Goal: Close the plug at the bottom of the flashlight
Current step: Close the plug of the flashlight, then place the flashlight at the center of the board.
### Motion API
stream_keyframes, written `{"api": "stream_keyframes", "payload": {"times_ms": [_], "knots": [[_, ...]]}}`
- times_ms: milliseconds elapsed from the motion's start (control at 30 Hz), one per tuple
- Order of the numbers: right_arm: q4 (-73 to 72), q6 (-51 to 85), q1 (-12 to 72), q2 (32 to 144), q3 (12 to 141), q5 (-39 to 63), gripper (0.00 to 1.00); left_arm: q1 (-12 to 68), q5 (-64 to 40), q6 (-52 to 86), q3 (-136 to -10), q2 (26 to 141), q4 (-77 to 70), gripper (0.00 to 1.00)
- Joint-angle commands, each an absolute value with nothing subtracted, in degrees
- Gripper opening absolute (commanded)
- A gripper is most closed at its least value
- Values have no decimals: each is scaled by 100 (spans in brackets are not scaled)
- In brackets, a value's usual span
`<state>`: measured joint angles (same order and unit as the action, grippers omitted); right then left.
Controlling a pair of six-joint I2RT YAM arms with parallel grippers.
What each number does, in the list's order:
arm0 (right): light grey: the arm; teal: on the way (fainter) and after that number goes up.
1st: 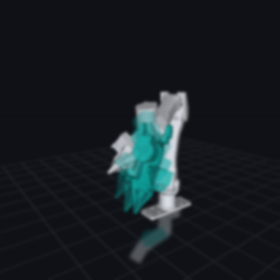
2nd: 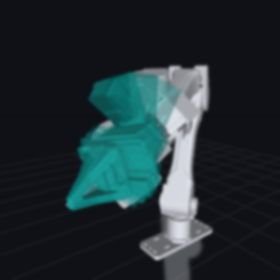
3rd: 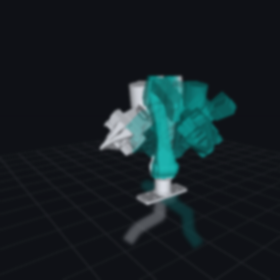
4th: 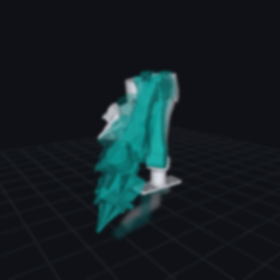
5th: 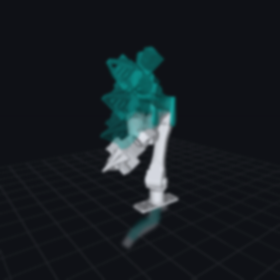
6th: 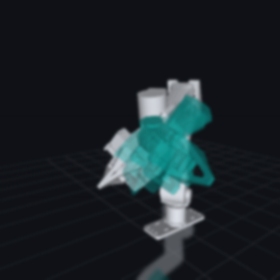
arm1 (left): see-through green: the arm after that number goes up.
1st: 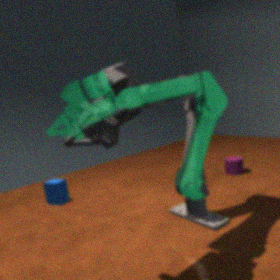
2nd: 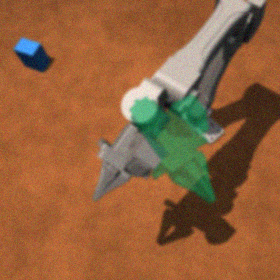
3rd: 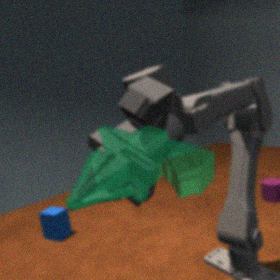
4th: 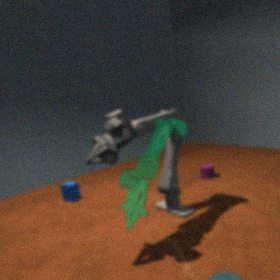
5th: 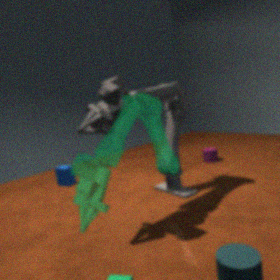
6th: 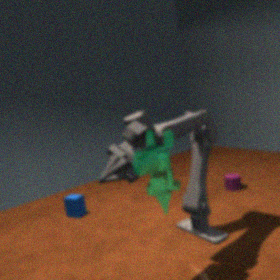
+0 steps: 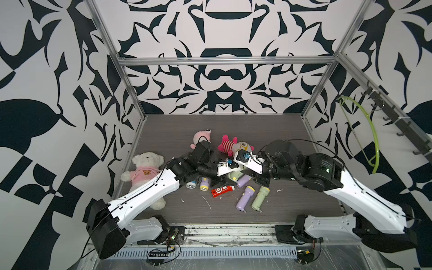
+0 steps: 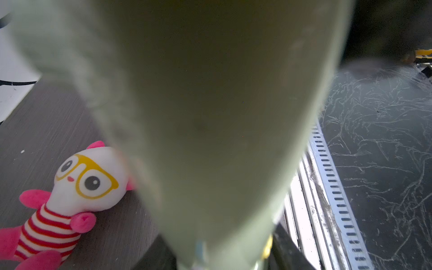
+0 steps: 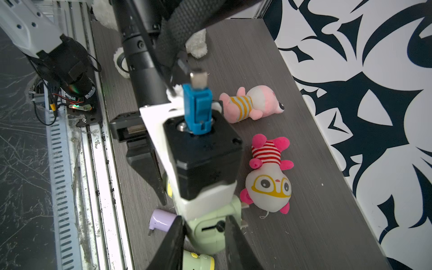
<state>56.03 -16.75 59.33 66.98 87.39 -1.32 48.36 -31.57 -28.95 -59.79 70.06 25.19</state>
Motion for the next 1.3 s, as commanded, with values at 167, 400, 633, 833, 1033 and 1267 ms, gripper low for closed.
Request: {"api": "stream_keyframes", "payload": {"times_ms": [167,400,633,833,1033,1267], "knots": [[5522,-1644,5914,6828,8821,-27,10,4817,-3411,-2954,-6214,6970,2320,0],[5371,-1635,5915,6633,8662,114,0,4718,-3333,-2750,-6103,6910,2151,0],[5038,-1423,5915,5958,8411,350,0,4509,-2833,-2008,-5826,6742,1686,0],[4807,-927,5912,5505,7979,-579,0,4509,-1616,-829,-5814,6863,1755,0],[4704,-202,5739,5583,7469,-1080,2,4509,-737,700,-5624,7058,1881,0],[4631,820,4883,5667,6760,-1135,8,4518,-478,2399,-5159,7738,1559,0]]}}
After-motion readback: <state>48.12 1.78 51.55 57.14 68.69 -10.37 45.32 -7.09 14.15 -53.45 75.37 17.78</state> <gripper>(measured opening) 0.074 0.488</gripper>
